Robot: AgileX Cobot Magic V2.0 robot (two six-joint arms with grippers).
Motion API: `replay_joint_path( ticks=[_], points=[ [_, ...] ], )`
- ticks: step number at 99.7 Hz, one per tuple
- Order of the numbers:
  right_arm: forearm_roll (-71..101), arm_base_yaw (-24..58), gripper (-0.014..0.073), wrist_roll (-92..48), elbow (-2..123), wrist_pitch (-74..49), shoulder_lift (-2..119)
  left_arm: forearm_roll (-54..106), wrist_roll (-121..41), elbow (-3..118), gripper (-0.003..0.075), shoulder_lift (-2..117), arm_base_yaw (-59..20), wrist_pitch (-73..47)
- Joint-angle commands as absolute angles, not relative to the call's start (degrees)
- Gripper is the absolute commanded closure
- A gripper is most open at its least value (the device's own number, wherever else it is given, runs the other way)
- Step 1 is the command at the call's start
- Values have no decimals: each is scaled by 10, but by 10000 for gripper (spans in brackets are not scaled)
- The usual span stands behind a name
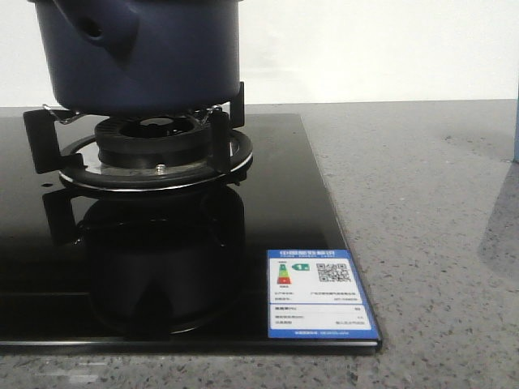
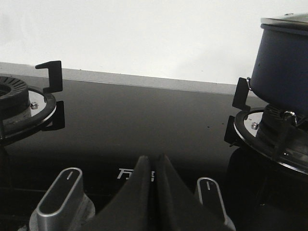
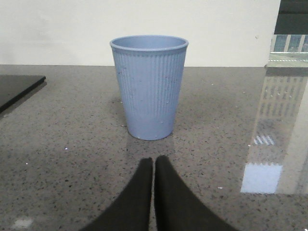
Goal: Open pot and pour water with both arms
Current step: 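Move left gripper toward the pot lid knob, right gripper toward the cup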
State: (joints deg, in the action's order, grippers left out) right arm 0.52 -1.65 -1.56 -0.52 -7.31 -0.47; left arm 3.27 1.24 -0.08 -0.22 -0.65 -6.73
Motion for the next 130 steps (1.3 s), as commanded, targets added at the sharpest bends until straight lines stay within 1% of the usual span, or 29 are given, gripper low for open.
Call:
replay_joint_path(
  ticks=[1, 39, 49, 59, 77, 86, 91, 108, 120, 130],
  points=[
    [0, -15, 639, -21, -20, -26, -15, 33, 19, -19, 739, -18, -6, -20],
    [0, -15, 639, -21, -20, -19, -15, 34, 19, -19, 739, -18, -6, -20],
    [3, -15, 639, -21, -20, -16, -15, 56, 19, -19, 739, -18, -6, -20],
    [50, -15, 639, -21, -20, -12, -15, 130, 19, -19, 739, -18, -6, -20],
    [243, -15, 639, -21, -20, 15, -15, 337, 19, -19, 739, -18, -6, -20],
    [309, -15, 639, -21, -20, 12, -15, 410, 19, -17, 739, -18, -6, -20],
    [317, -15, 639, -21, -20, 13, -15, 430, 19, -14, 739, -18, -6, -20],
    [313, -15, 638, -33, 9, 0, -15, 430, 15, 21, 739, -18, -6, -29],
    [278, -15, 638, -41, 59, -58, -2, 396, -31, 75, 739, -10, -6, -52],
    [232, -15, 638, -41, 112, -116, 38, 363, -87, 142, 739, 20, -6, -110]
  ],
)
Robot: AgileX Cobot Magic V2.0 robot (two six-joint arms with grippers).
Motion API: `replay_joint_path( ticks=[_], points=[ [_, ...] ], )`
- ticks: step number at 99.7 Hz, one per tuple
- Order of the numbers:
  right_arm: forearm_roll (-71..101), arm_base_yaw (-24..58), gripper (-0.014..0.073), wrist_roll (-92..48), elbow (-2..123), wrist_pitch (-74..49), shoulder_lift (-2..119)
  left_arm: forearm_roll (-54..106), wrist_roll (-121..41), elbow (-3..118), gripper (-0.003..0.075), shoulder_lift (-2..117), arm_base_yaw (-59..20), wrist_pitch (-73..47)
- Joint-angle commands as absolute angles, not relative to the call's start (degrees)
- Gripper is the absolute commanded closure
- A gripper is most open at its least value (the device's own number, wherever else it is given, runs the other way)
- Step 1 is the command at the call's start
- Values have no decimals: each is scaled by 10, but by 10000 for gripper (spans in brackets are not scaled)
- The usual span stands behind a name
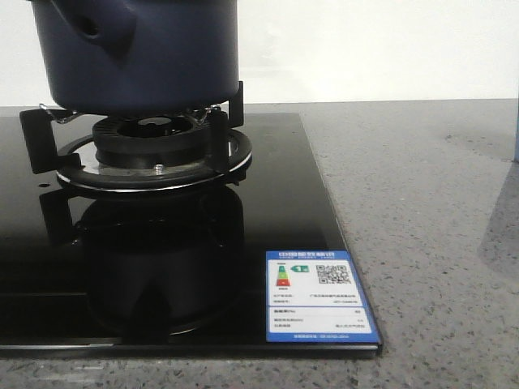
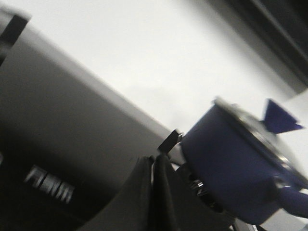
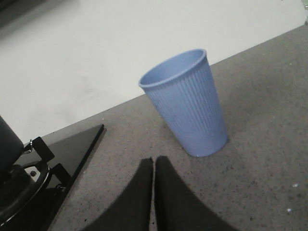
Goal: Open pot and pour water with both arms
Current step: 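Move left gripper toward the pot lid knob, right gripper toward the cup, then close the left gripper on the blue knob of the glass lid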
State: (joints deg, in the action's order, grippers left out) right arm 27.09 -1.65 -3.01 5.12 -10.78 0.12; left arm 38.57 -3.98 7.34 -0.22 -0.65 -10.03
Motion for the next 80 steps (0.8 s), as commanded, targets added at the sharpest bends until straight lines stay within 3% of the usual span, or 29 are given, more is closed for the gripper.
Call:
replay_joint_path(
  ticks=[1, 24, 50, 59, 68, 80],
  points=[
    [229, -15, 638, -41, 116, -120, 42, 360, -91, 147, 739, 23, -6, -115],
    [150, -7, 639, -56, 261, -250, 205, 357, -234, 286, 739, 150, -8, -230],
    [146, 54, 638, -84, 344, -266, 324, 361, -253, 353, 734, 253, -77, -232],
    [146, 62, 626, -86, 353, -264, 336, 363, -253, 366, 686, 276, -96, -231],
    [146, 62, 528, -86, 354, -260, 336, 374, -253, 380, 587, 297, -111, -230],
    [146, 62, 246, -86, 354, -260, 336, 382, -254, 394, 391, 324, -129, -222]
  ],
)
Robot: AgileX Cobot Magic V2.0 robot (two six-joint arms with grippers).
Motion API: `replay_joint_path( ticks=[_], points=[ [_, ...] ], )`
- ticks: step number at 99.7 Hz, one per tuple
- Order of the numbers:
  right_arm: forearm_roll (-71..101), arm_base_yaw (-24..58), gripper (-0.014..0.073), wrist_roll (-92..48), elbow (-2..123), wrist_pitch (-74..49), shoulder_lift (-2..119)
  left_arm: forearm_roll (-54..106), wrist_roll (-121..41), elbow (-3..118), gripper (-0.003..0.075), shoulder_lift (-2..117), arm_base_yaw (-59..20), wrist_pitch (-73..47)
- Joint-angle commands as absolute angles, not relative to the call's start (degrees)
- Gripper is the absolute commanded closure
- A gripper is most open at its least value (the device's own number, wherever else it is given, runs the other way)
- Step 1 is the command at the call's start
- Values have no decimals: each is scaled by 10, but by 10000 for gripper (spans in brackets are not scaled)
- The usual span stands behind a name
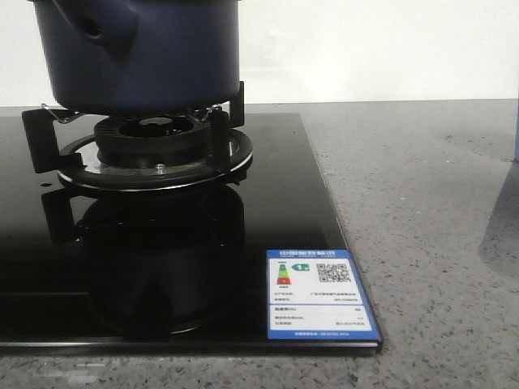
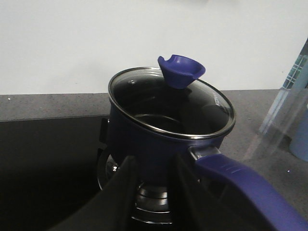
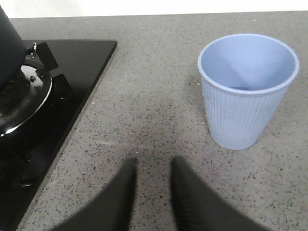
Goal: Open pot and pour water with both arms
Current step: 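Close the left gripper on the blue knob of the glass lid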
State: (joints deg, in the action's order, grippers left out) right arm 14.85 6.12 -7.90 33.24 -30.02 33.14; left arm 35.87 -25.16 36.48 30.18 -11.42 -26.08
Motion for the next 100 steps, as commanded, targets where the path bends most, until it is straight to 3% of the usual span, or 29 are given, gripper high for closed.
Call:
replay_joint_path(
  ticks=[1, 8, 14, 67, 100],
  points=[
    [146, 62, 210, -86, 354, -260, 336, 384, -254, 394, 368, 325, -130, -221],
    [146, 62, 74, -86, 354, -260, 336, 388, -254, 399, 276, 342, -141, -214],
    [146, 62, 29, -86, 354, -262, 336, 388, -254, 404, 239, 359, -151, -211],
    [146, 62, 32, -86, 354, -265, 336, 392, -308, 485, 231, 537, -270, -88],
    [146, 62, 32, -86, 354, -265, 336, 392, -344, 540, 231, 646, -278, -12]
  ],
)
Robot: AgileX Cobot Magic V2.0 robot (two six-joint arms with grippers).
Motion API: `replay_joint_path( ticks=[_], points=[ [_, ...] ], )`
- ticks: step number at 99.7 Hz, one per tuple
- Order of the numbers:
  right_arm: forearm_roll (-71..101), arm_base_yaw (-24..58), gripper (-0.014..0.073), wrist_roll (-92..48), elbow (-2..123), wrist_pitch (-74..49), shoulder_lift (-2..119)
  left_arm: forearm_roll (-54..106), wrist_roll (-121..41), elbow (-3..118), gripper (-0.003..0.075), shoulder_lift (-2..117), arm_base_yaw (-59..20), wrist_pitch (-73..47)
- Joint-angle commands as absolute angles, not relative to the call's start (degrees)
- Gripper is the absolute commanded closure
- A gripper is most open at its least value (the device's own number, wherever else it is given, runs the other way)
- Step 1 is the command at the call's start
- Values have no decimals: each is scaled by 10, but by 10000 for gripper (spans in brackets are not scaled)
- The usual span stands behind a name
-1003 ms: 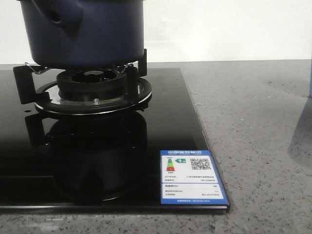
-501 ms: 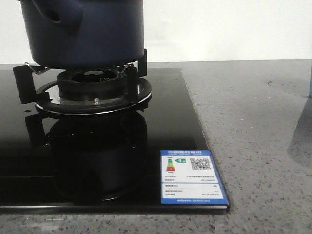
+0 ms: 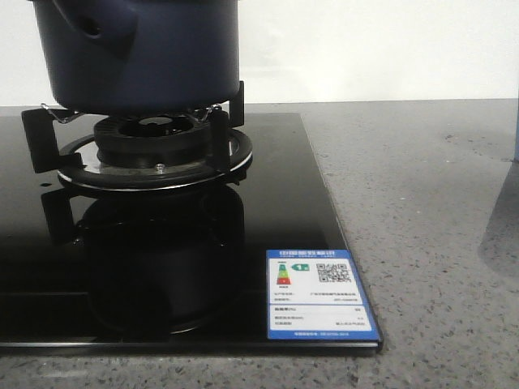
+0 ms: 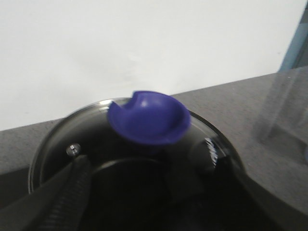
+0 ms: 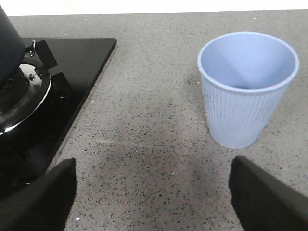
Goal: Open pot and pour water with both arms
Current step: 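Close the left gripper on the blue knob of the glass lid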
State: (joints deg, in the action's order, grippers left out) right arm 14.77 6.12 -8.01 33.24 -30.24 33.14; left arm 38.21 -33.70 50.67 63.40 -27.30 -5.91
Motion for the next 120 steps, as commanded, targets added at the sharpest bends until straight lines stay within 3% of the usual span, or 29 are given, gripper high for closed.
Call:
replay_joint_path(
  ticks=[1, 80, 120],
  points=[
    [146, 62, 32, -86, 354, -265, 336, 392, -344, 542, 231, 648, -278, -11],
    [146, 62, 32, -86, 354, -261, 336, 392, -344, 612, 209, 756, -278, 0],
    [146, 62, 32, -86, 354, -261, 336, 392, -344, 616, 365, 756, -278, 4]
  ],
)
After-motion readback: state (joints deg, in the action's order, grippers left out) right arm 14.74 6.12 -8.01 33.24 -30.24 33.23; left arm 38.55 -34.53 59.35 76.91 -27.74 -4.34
